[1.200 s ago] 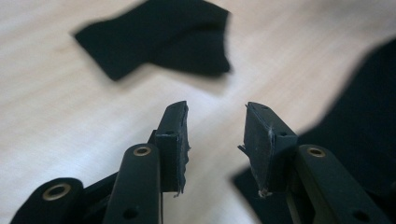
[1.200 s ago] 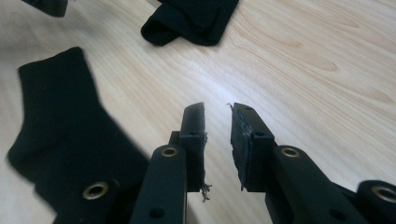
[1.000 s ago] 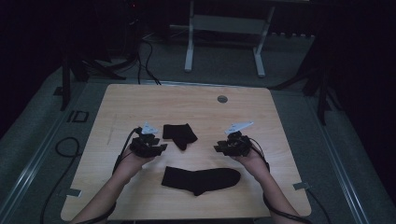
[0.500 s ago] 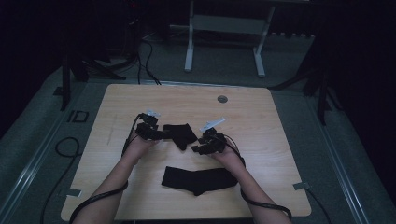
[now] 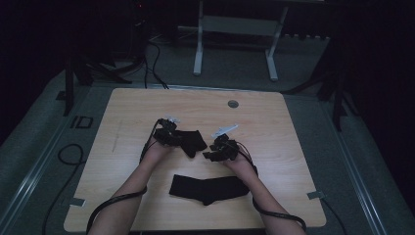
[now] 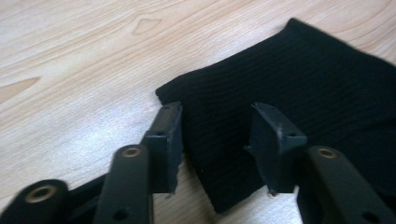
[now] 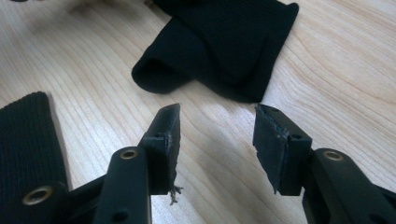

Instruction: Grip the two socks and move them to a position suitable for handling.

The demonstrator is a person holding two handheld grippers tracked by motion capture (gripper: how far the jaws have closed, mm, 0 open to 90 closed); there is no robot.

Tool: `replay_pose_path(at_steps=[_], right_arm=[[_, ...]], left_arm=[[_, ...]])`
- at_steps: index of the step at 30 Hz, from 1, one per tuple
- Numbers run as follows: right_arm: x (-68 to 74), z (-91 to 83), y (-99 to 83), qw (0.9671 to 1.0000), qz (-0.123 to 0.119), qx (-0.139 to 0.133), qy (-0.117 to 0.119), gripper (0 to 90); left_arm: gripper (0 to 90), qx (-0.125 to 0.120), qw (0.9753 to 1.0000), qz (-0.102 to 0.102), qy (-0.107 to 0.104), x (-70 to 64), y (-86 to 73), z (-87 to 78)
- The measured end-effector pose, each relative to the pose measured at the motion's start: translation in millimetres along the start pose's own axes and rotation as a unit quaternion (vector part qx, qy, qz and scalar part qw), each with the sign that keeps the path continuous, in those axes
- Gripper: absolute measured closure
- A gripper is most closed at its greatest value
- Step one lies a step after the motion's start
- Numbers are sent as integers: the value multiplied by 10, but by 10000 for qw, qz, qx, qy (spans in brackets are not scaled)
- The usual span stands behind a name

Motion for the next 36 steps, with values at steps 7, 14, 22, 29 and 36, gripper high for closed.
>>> replay_pose_path(at_steps=[7,14,22,29,36], right_arm=[[134,127,41,9998,-55,38,188,507],[358,313,143,9998,-184,69,96,464],[447,455,279,9991,-227,39,-367,455],[365,410,305,9971,-123,125,-738,837],[56,118,162,9952,108,52,-968,843]], left_arm=[[765,50,9997,191,158,-79,33,12],[796,110,9998,50,157,-90,49,15],[818,205,9998,-68,22,-80,58,6],[831,88,9993,-323,-183,-25,36,-56],[833,-228,9983,-432,-315,84,64,-325]])
Point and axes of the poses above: each handheld gripper's, and its own axes: z roughly forward along the jaws, y roughly out of its top, x roughly to its left, the point moved 2 cm from there along z, roughly forward along the jaws, and after that the axes turned 7 degrees about x, right-handed, at the moved point
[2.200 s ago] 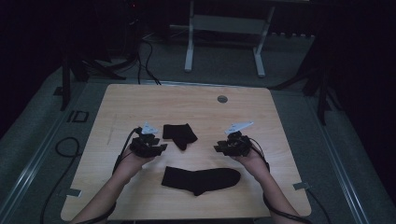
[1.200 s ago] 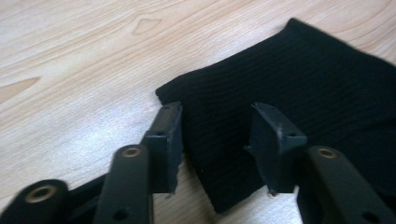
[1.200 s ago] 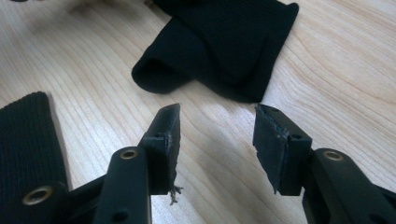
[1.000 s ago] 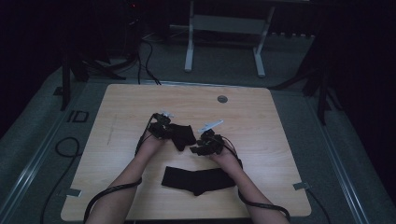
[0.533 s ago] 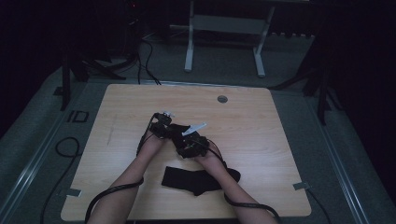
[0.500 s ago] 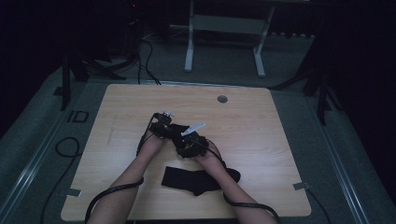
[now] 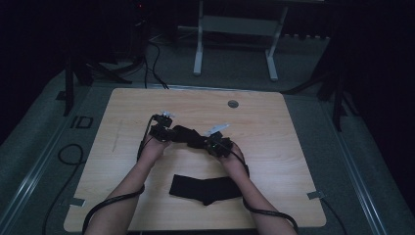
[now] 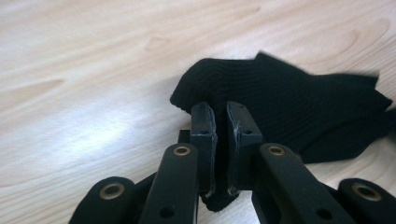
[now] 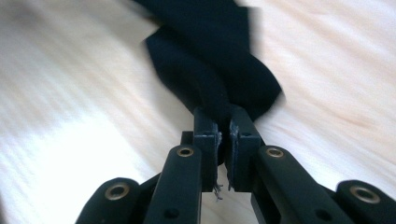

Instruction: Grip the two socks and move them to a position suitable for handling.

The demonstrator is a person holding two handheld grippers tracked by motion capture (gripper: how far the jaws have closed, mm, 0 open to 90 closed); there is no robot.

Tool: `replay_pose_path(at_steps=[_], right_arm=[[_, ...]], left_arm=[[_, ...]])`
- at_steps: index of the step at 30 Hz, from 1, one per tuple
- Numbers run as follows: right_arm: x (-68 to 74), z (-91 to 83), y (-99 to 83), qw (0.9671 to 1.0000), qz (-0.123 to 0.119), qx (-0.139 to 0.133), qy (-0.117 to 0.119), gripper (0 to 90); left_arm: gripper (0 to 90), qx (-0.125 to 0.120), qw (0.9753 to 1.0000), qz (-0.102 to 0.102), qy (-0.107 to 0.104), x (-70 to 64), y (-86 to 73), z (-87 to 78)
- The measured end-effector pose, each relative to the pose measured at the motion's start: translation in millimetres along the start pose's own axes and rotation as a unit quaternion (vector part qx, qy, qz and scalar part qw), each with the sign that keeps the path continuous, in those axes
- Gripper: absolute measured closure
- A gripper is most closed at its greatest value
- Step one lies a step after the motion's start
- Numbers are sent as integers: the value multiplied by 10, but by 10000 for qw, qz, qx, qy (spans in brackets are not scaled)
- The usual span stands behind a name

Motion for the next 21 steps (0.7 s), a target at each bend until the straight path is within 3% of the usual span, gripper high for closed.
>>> replay_pose_path(at_steps=[4,6,9,12,15,16,17,19,21], right_arm=[[-290,-221,-81,9991,264,-232,-224,842],[-425,-327,-125,9984,399,-334,-214,842],[-573,-458,-195,9977,463,-456,-200,840],[-667,-544,-277,9978,376,-534,-60,830],[-747,-564,-382,9978,432,-459,-180,824],[-784,-559,-424,9976,477,-384,-314,824],[-824,-553,-467,9972,563,-339,-356,827],[-881,-530,-545,9970,680,-259,-273,832],[-887,-499,-594,9974,637,-165,-297,846]], left_arm=[[833,-174,9995,-50,-245,-2,10,-132],[833,-219,9991,-29,-350,-24,8,-172],[833,-291,9970,-6,-717,-109,2,-201],[832,-311,9968,168,-721,-210,-21,-201],[832,-203,9980,348,-486,-265,-67,-145],[833,-187,9982,333,-453,-261,-87,-122],[832,-156,9980,264,-553,-252,-109,-96],[832,-60,9982,252,-543,-245,-156,-36],[832,14,9979,236,-603,-247,-192,22]])
Point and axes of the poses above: each handheld gripper's, and its own axes: z roughly forward along the jaws, y roughly out of its top, x roughly to its left, the point moved 2 cm from there along z, roughly forward along the jaws, and after that the axes turned 7 degrees about x, right-handed, at the moved point
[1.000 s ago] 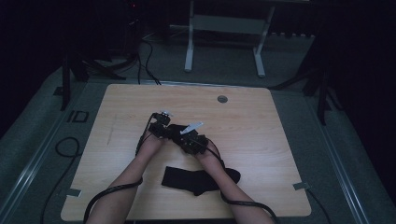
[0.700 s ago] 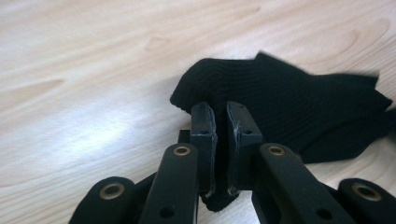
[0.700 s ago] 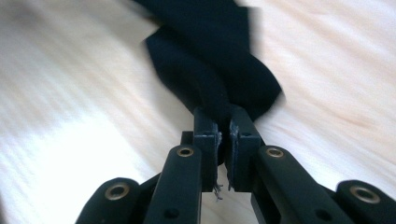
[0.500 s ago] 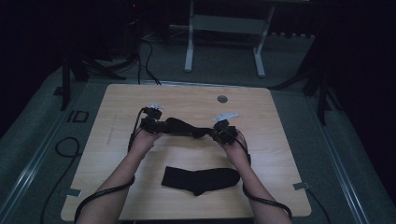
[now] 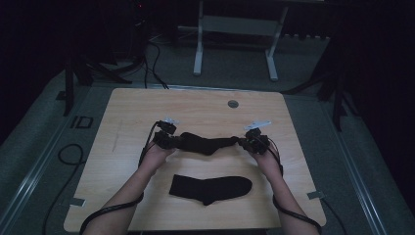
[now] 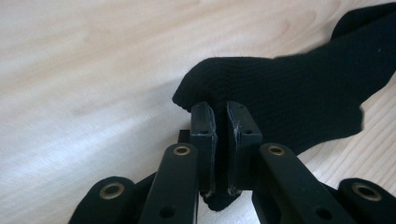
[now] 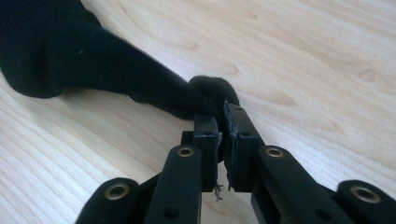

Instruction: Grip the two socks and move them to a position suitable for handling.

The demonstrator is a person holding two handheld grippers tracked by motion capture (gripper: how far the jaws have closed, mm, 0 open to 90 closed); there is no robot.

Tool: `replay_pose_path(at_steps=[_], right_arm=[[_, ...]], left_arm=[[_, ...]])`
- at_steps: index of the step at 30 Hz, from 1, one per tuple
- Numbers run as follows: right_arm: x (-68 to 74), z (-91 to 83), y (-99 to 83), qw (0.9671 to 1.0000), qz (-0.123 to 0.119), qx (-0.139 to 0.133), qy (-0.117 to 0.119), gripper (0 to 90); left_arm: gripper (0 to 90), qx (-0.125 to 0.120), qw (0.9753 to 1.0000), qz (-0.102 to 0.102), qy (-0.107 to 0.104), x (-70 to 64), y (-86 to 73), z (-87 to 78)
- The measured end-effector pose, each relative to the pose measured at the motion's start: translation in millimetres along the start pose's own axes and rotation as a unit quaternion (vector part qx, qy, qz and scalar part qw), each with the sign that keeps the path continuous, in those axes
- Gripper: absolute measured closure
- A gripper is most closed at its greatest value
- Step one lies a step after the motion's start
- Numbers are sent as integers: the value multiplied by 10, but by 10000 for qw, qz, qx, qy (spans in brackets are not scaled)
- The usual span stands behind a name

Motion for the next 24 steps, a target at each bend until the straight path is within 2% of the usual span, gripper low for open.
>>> replay_pose_path(at_steps=[1,3,4,6,8,9,11,13,15,18,20,24], right_arm=[[6,11,-14,10000,-24,11,-37,846],[2,26,-32,9997,-46,-37,-245,846],[-8,29,-37,9997,-3,-53,-248,845],[-26,21,-34,9997,9,-158,-190,832],[-42,-11,-17,9994,2,-234,-257,804],[-55,-30,-7,9991,19,-292,-306,802],[-82,-57,12,9988,72,-343,-345,802],[-89,-88,15,9982,72,-404,-436,802],[-97,-97,-7,9982,100,-351,-478,803],[-115,-66,-104,9991,107,-208,-354,792],[-140,-29,-191,9993,151,-53,-338,775],[-241,-9,-342,9987,369,67,-340,727]], left_arm=[[832,25,10000,20,72,2,-14,21],[831,-5,9999,-122,-119,15,-29,40],[832,-20,9999,-115,-86,20,-34,37],[831,-53,9997,-128,-202,16,-34,10],[831,-14,9999,81,-91,-26,-24,-31],[831,-9,9998,131,-137,-41,-18,-50],[831,-32,9998,168,-86,-58,-6,-75],[831,-19,9998,143,-137,-43,-1,-82],[831,113,9997,174,-141,-21,-18,-50],[829,274,9990,150,-311,21,-58,13],[828,362,9990,173,-199,42,-83,43],[817,413,9989,52,-225,114,-114,75]])
Point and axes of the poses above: each handheld gripper's, and its own axes: z roughly forward along the jaws, y roughly out of its top, x roughly to its left, the point moved 2 cm from there along z, roughly forward along the jaws, and after that the axes turned 7 degrees about x, right-handed, at the moved point
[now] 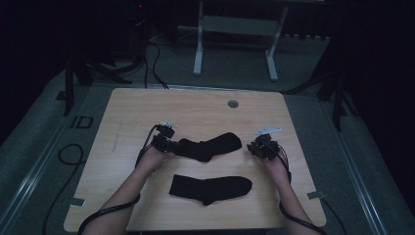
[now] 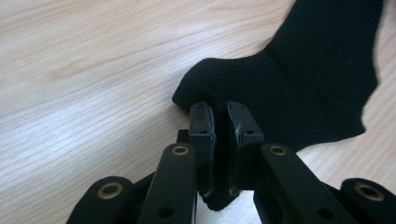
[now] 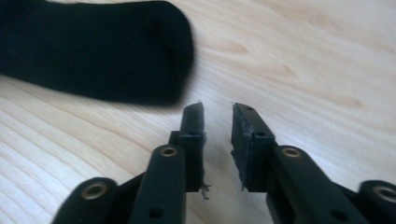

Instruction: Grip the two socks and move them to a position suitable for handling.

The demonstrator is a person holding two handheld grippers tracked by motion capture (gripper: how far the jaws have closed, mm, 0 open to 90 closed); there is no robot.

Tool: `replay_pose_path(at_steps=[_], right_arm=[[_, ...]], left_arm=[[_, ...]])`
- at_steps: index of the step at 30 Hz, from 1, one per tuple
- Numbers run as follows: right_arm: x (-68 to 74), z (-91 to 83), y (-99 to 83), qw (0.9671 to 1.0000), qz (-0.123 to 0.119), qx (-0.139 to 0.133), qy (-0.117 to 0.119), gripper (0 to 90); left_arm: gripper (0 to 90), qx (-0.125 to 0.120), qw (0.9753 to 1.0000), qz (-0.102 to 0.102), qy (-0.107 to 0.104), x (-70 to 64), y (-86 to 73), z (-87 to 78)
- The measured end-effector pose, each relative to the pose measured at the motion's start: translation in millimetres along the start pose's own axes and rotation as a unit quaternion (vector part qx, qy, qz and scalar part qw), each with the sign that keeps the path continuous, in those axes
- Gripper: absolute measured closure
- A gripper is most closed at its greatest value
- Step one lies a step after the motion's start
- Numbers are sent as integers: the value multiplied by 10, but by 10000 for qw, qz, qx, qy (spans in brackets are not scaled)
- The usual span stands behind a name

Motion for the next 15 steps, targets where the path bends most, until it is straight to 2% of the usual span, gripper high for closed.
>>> replay_pose_path(at_steps=[1,3,6,8,9,10,11,15], right_arm=[[-26,-8,-15,10000,51,-5,12,728],[-46,-37,-15,9999,80,-59,11,728],[-20,-79,52,9999,4,-141,38,730],[13,-96,123,9998,-50,-186,109,711],[13,-96,123,9998,-50,-186,109,711],[25,-96,165,9996,-67,-214,156,666],[50,-79,254,9994,-41,-223,261,586],[79,4,411,9993,-28,-170,329,595]], left_arm=[[802,-7,10000,17,3,8,-5,4],[700,-13,9995,98,285,23,-8,-1],[602,-201,9984,50,531,64,9,-51],[573,-328,9986,-132,406,92,24,-90],[558,-328,9986,-132,406,92,24,-90],[558,-282,9990,-120,337,96,34,-103],[545,-250,9989,-80,378,90,36,-97],[525,-118,9991,14,399,46,45,-34]])
Point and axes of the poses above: each handheld gripper's, and its own axes: z roughly forward along the jaws, y roughly out of its top, x roughly to its left, the point moved 2 cm from there along z, roughly forward along the jaws, and after that the axes turned 7 degrees about x, right-handed, at the moved point
